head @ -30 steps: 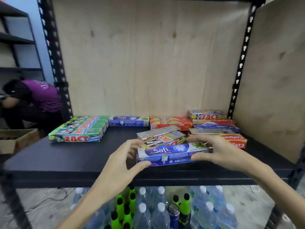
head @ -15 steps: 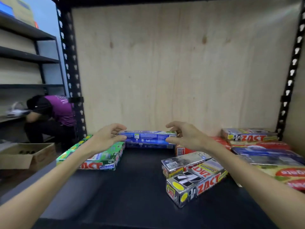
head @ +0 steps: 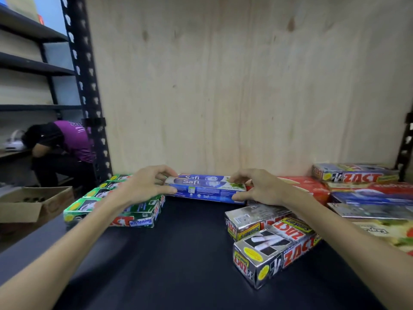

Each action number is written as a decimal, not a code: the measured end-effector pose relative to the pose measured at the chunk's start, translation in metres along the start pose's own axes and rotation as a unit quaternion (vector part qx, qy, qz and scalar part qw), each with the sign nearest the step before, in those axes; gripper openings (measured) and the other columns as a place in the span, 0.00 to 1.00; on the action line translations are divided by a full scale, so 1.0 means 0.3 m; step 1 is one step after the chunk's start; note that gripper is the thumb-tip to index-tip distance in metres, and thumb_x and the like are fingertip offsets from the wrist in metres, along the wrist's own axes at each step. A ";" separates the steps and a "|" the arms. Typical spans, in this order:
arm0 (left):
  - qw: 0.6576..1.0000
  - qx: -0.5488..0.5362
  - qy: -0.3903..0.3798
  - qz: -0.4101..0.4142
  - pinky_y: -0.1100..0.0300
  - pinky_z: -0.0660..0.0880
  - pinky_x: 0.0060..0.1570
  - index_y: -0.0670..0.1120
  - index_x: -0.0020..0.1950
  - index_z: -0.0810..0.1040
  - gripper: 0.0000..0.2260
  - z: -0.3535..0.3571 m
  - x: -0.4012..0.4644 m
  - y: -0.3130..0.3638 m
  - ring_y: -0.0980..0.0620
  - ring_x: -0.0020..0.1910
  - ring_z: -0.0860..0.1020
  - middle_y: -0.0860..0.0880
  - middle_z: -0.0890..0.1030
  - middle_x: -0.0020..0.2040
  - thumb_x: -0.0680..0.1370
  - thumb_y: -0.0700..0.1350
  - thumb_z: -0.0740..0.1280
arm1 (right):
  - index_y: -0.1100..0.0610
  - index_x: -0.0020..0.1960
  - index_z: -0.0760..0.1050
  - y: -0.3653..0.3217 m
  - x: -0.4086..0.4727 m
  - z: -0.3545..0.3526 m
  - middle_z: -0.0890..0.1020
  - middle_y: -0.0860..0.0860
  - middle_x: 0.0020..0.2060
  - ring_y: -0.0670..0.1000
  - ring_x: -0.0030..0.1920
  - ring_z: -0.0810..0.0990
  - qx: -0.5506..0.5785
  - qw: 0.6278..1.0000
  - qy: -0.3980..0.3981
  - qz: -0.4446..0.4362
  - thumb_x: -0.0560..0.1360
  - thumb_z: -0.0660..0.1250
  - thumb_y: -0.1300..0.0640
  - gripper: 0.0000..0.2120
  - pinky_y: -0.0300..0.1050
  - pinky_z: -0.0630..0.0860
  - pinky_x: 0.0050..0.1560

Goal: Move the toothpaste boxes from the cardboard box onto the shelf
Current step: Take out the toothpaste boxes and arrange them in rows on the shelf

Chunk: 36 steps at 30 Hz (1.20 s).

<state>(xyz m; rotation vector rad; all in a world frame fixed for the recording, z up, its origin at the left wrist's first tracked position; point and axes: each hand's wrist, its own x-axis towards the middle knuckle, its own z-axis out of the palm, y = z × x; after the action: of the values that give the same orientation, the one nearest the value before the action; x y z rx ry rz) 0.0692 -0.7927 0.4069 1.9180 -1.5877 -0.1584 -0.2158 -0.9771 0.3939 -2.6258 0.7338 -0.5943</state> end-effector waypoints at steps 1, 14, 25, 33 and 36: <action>1.000 0.005 -0.002 0.007 0.61 0.76 0.58 0.56 0.56 0.81 0.15 0.004 -0.001 -0.004 0.61 0.55 0.80 0.56 0.83 0.53 0.71 0.48 0.79 | 0.49 0.62 0.79 -0.001 -0.001 0.003 0.82 0.46 0.57 0.45 0.56 0.79 -0.005 1.000 0.001 -0.004 0.70 0.80 0.50 0.22 0.38 0.74 0.59; 0.998 0.033 0.035 -0.031 0.60 0.70 0.55 0.52 0.61 0.79 0.28 0.027 0.014 -0.028 0.56 0.57 0.77 0.55 0.79 0.57 0.64 0.57 0.82 | 0.49 0.64 0.76 -0.010 0.017 0.008 0.76 0.49 0.58 0.49 0.57 0.77 -0.035 0.999 0.006 0.040 0.65 0.82 0.44 0.32 0.50 0.75 0.63; 0.994 0.085 0.056 0.026 0.58 0.71 0.61 0.54 0.67 0.75 0.30 0.057 -0.019 0.031 0.55 0.61 0.75 0.55 0.76 0.60 0.68 0.57 0.80 | 0.53 0.71 0.70 -0.042 -0.031 0.008 0.78 0.49 0.60 0.50 0.59 0.76 -0.038 0.998 0.035 0.034 0.68 0.79 0.41 0.37 0.50 0.74 0.65; 0.988 0.010 0.115 0.101 0.59 0.71 0.64 0.49 0.68 0.76 0.28 0.202 -0.063 0.288 0.56 0.60 0.75 0.54 0.77 0.60 0.71 0.56 0.77 | 0.47 0.74 0.68 0.001 -0.218 -0.143 0.77 0.45 0.61 0.47 0.62 0.74 -0.069 0.991 0.107 0.028 0.71 0.74 0.36 0.36 0.44 0.72 0.63; 0.987 -0.009 0.103 0.126 0.60 0.71 0.62 0.49 0.67 0.76 0.25 0.268 -0.052 0.403 0.56 0.59 0.76 0.54 0.78 0.58 0.73 0.54 0.76 | 0.50 0.72 0.70 0.052 -0.326 -0.224 0.79 0.47 0.60 0.50 0.61 0.77 -0.109 0.984 0.132 0.050 0.70 0.73 0.34 0.36 0.49 0.73 0.65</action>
<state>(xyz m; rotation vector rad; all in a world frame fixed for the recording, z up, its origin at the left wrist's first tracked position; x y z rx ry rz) -0.0745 -0.8184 0.4036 1.6443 -1.6619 0.1283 -0.3304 -0.9500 0.4153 -2.7161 1.0584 -0.8913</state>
